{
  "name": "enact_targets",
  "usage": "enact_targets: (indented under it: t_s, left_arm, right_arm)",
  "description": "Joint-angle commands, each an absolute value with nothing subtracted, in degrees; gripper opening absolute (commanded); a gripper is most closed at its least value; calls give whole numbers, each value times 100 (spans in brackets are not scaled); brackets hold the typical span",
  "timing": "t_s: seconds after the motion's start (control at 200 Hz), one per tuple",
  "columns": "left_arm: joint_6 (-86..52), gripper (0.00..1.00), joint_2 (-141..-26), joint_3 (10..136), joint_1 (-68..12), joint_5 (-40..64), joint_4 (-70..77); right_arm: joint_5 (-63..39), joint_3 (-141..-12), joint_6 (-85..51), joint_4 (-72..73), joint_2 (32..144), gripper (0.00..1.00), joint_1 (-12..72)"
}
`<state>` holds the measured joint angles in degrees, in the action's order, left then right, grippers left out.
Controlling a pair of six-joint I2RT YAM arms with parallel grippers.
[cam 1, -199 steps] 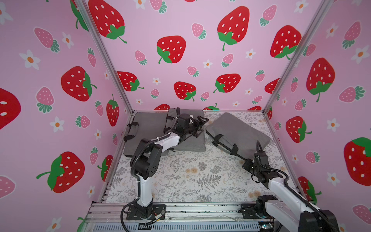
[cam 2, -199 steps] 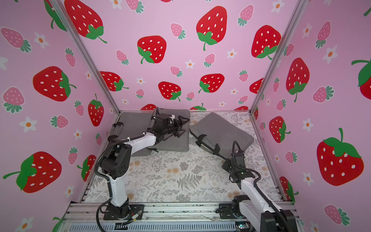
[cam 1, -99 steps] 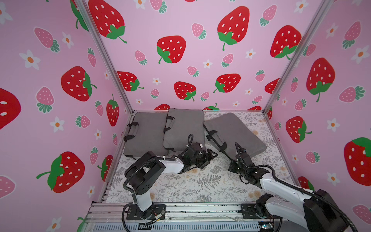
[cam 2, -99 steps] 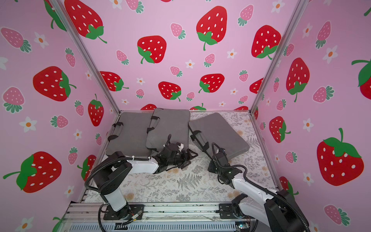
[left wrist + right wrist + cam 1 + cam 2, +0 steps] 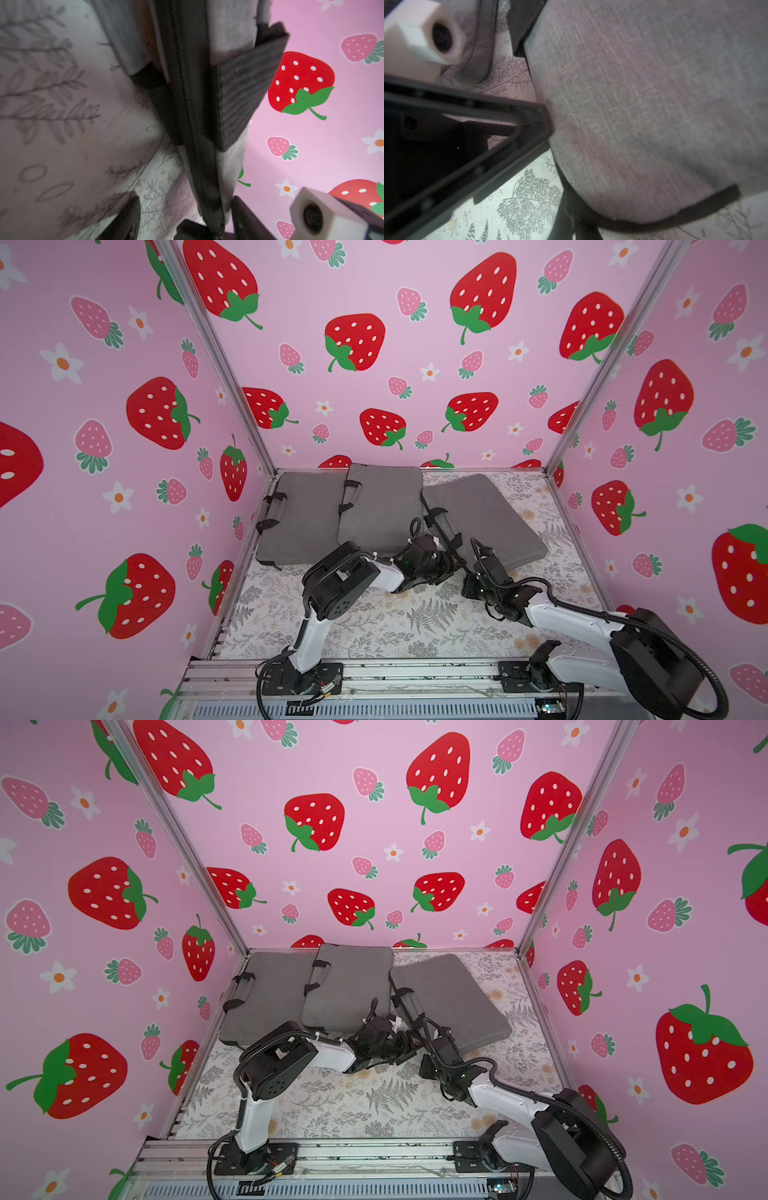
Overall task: Put the mouse into the laptop bag
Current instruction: Zip the zipper on the zippered laptop bag.
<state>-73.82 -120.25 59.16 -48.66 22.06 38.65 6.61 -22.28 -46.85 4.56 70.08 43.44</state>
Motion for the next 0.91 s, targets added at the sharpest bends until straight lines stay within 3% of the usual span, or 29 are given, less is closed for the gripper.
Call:
enact_targets:
  t_s: [0.0,0.105,0.27,0.9]
  left_arm:
    - [-7493,57,-12330,6219,-4896,2312,3981]
    - [-7435,39,-12490,6492,-4907,2303,3630]
    - [-7515,0,-12679,6711,-4886,2373,3451]
    - [-7216,0,-13118,7398,-3982,2403,2561]
  right_arm:
    - [487,-2277,-4847,929,7201,0,4469]
    - [497,-2370,-4853,963,7295,0,4651]
    - [649,-2379,-4916,879,7291,0,4792]
    - [1581,-1760,-5829,273,6887,0,4728]
